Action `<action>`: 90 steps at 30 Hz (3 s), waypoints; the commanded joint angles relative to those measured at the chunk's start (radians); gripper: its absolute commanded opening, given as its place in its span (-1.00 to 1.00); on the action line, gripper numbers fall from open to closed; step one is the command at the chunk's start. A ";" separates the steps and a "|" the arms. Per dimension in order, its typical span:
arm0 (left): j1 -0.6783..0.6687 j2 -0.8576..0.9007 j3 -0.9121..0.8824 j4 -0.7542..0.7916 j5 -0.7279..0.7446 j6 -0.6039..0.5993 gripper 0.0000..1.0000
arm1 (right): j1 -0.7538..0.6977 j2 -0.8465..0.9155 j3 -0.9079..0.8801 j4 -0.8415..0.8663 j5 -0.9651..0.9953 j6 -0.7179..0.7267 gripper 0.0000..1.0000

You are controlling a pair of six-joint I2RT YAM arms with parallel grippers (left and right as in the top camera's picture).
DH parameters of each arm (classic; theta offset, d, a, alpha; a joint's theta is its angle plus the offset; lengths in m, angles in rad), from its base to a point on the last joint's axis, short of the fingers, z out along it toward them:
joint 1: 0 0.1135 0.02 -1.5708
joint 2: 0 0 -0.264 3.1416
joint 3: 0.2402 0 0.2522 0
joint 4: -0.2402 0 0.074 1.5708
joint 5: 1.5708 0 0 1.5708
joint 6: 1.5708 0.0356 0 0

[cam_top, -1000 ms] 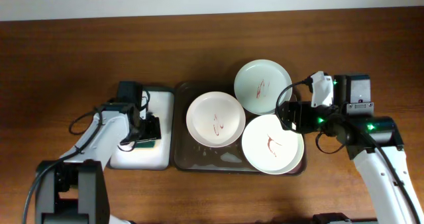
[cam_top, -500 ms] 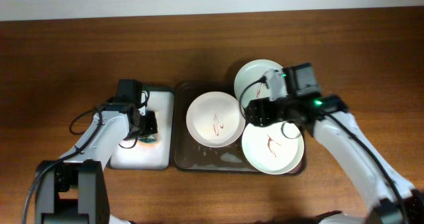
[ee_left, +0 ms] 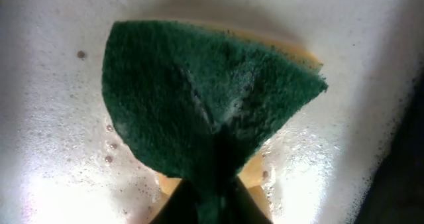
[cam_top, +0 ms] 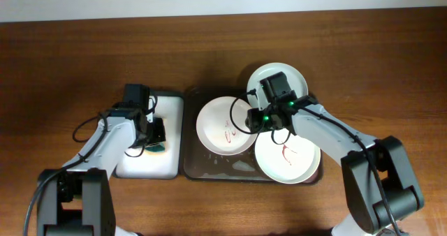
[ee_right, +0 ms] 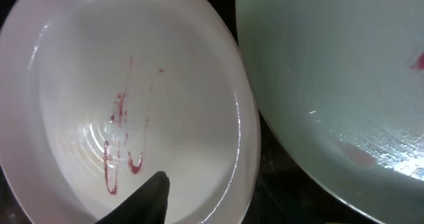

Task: Clean dirty plates on tray and stack at the side
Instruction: 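Lift the sponge with the left gripper and move it onto the pink plate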

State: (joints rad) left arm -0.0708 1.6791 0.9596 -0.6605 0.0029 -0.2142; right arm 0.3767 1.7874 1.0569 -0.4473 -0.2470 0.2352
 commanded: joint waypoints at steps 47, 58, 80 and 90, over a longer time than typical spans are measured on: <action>-0.259 -0.272 0.049 0.092 -0.587 -0.026 -1.00 | 0.049 0.065 0.013 -0.020 -0.029 0.010 -0.77; -0.263 -0.272 0.049 0.080 -0.583 -0.055 -1.00 | 0.049 0.065 0.013 -0.020 -0.029 0.010 -0.77; -0.155 -0.062 0.047 0.019 -0.008 0.011 -1.00 | 0.049 0.065 0.013 -0.024 -0.029 0.010 -0.77; -0.056 -0.064 0.225 -0.140 0.274 0.167 -1.00 | 0.049 0.065 0.013 -0.024 -0.029 0.010 -0.77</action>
State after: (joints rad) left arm -0.1207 1.6199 1.0794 -0.7845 0.1829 -0.0994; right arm 0.4202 1.8397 1.0588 -0.4698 -0.2676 0.2401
